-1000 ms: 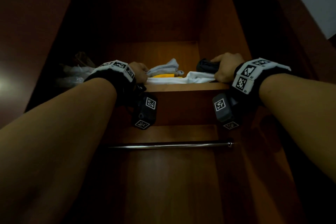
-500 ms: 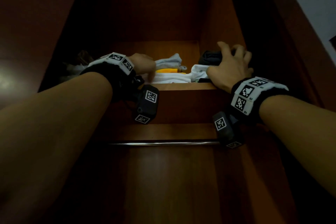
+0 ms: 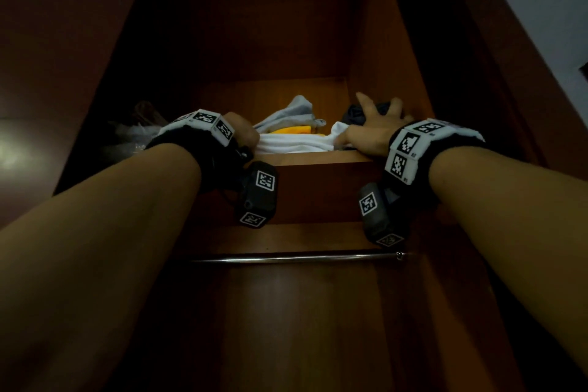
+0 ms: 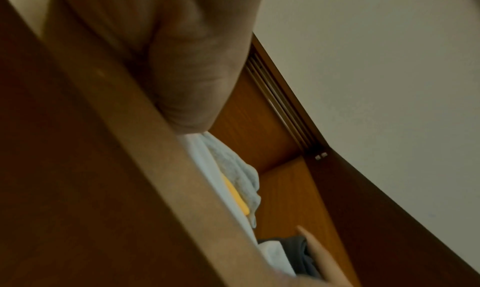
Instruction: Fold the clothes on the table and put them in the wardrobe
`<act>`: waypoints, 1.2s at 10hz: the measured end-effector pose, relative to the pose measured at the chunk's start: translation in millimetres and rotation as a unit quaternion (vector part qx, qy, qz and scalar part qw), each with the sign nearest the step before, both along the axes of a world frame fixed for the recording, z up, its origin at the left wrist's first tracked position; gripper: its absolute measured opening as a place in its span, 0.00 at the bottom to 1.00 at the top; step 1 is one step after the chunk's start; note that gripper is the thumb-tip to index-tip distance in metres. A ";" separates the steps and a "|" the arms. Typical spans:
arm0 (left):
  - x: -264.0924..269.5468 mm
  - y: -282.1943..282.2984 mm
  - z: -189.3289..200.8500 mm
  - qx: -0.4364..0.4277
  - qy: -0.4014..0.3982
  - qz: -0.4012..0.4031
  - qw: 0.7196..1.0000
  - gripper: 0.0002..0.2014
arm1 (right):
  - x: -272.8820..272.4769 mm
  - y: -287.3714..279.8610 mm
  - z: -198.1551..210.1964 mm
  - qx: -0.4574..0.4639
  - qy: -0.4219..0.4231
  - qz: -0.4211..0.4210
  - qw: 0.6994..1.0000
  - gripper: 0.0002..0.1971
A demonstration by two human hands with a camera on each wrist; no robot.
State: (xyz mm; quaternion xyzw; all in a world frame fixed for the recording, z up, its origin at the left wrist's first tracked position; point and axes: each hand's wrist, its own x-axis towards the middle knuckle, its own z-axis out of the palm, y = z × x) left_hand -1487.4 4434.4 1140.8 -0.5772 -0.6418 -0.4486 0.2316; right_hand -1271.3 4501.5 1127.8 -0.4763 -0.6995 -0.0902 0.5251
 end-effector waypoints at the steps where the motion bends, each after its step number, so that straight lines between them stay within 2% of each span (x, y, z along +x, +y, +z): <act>1: 5.5 -4.5 1.9 -0.012 -0.003 0.028 1.000 0.19 | -1.0 2.1 -5.7 0.103 0.047 0.003 0.994 0.42; 2: 16.3 -7.1 6.1 -0.010 -0.011 -0.012 1.000 0.26 | 0.6 4.1 -11.7 0.201 0.035 -0.022 0.979 0.33; 3: 28.6 -6.0 11.7 0.032 -0.021 -0.091 0.995 0.22 | 0.0 6.1 -6.3 0.159 -0.037 -0.036 0.986 0.28; 4: 33.7 2.1 6.6 0.072 0.022 -0.046 0.996 0.25 | 1.8 8.2 -2.0 0.115 -0.090 -0.059 0.987 0.27; 5: 41.2 9.8 -1.0 0.073 0.087 0.018 0.993 0.24 | 1.8 9.3 -1.0 0.092 -0.105 -0.069 0.988 0.27; 6: 40.0 14.3 1.6 0.052 0.118 0.014 0.992 0.22 | 0.1 6.2 -0.8 0.066 -0.103 -0.062 0.991 0.26; 7: 32.3 17.3 7.1 0.055 0.118 -0.028 0.991 0.20 | 2.1 8.1 -3.9 0.091 -0.103 -0.069 0.988 0.27; 8: 29.9 19.0 3.8 0.078 0.116 0.015 0.990 0.19 | 3.5 7.7 -14.8 0.177 -0.082 -0.081 0.978 0.29; 9: 32.6 17.6 -1.1 0.073 0.122 0.031 0.989 0.21 | 1.7 9.3 -18.5 0.180 -0.110 -0.080 0.974 0.29; 10: 35.2 14.9 -3.1 0.022 0.143 0.044 0.988 0.22 | 2.8 8.3 -15.1 0.094 -0.167 -0.072 0.979 0.28; 11: 36.6 14.1 -6.8 0.027 0.157 0.058 0.985 0.25 | 0.7 6.1 -17.9 0.087 -0.147 -0.064 0.983 0.29; 12: 34.9 6.8 -11.2 0.100 0.137 0.019 0.985 0.25 | 3.4 -3.8 -19.9 0.103 0.004 0.050 0.993 0.31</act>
